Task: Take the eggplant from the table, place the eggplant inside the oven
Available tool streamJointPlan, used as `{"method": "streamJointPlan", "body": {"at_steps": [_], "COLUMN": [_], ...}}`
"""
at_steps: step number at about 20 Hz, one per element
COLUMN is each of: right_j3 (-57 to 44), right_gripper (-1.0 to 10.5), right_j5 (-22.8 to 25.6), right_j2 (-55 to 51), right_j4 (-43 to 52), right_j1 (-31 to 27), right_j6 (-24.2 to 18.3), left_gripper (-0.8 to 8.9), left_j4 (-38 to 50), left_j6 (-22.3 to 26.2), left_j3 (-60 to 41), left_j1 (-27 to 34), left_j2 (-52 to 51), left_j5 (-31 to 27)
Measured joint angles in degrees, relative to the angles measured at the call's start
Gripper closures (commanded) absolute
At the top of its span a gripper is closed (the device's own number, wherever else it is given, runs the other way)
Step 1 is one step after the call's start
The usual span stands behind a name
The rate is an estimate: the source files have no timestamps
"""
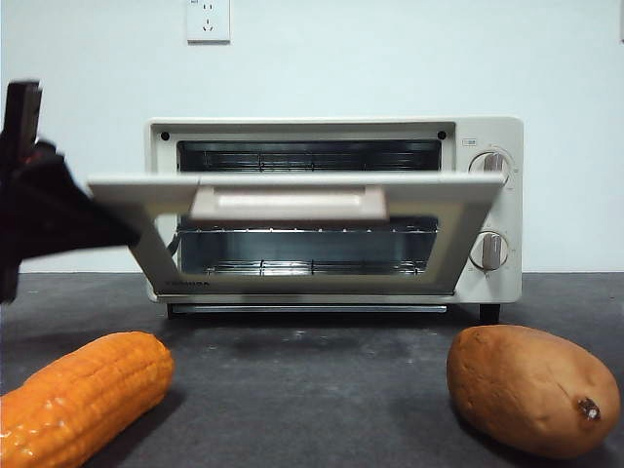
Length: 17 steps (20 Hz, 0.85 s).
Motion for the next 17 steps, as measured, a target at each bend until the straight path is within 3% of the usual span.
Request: {"method": "streamJointPlan", "body": {"at_steps": [3,6,13,17], "right_j3": [-2.1,-5.6,-16.7,-23.4], "right_gripper": [9.4,9.4,9.4,9.4], "right_j5": [-5.6,-8.0,-6.5,-2.1], "right_j2": [-0.1,-0.1,-0.1,0.0], "right_j4": [0.0,1.0,4.8,7.0], "right_j1": [0.0,0.1,-0.3,-2.4], "right_j6": [0.9,1.1,1.1,1.1], "left_gripper": [8.10,8.10,8.09,8.09], "left_j4": [0.0,0.0,0.2,-4.5], "left_j6": [-1.3,-2.3,-6.5,-7.5], "left_j3": [4.3,8.8,18.6,19.5], "left_j1": [0.2,0.5,0.2,0.0], "left_j2": [0.0,0.2,0.0,-3.5], "left_j5": [0.0,-0.9,-0.2,-8.5]}}
